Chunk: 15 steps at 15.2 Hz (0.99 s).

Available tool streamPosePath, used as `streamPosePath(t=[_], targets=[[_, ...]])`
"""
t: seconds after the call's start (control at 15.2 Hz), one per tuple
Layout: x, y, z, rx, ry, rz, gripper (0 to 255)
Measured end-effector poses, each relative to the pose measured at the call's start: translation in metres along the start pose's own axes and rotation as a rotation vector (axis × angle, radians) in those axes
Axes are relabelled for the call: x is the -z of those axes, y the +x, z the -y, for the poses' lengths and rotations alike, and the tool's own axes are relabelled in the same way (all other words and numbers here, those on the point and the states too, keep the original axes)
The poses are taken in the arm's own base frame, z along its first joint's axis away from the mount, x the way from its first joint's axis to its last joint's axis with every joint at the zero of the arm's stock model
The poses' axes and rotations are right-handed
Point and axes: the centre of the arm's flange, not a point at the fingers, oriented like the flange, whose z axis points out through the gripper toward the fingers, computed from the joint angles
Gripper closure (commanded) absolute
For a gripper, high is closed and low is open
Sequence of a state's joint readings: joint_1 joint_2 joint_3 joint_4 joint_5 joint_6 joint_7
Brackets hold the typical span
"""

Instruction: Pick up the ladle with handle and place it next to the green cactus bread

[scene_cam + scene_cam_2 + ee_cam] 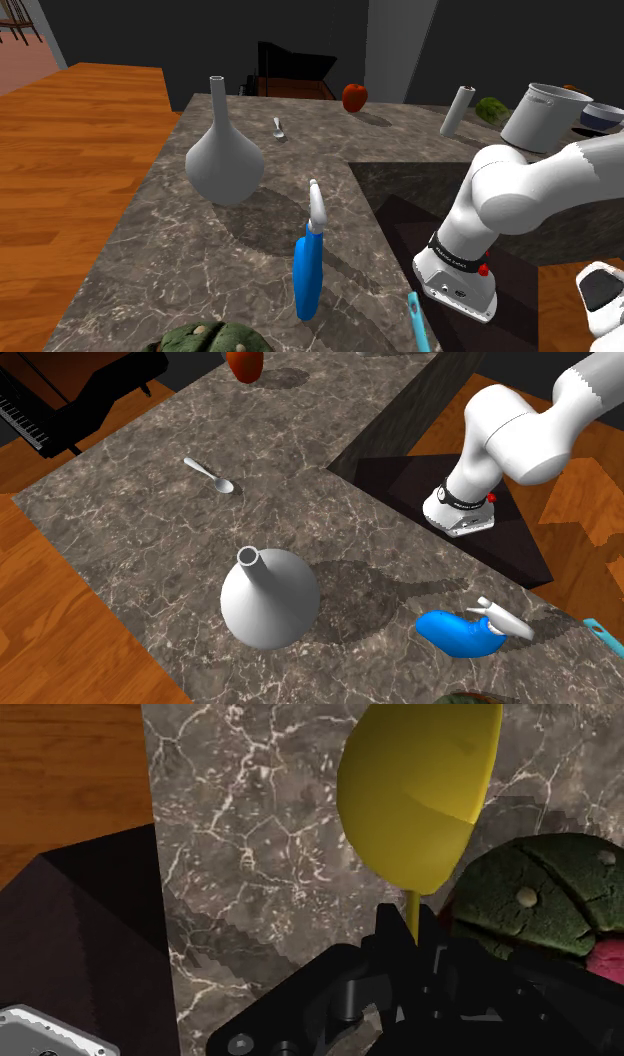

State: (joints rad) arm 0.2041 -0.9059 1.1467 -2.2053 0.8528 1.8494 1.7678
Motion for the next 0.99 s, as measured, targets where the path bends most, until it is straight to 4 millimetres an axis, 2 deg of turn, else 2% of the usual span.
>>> streamPosePath(t=[0.46,0.53,0.66,0.99], targets=[[-0.005,-0.092,-0.001,0.000,0.001,0.000,255],[-0.006,-0.112,-0.001,0.000,0.001,0.000,255],[-0.012,-0.122,-0.003,0.000,0.000,0.000,255],[-0.040,-0.124,-0.005,-0.001,0.001,0.002,255]])
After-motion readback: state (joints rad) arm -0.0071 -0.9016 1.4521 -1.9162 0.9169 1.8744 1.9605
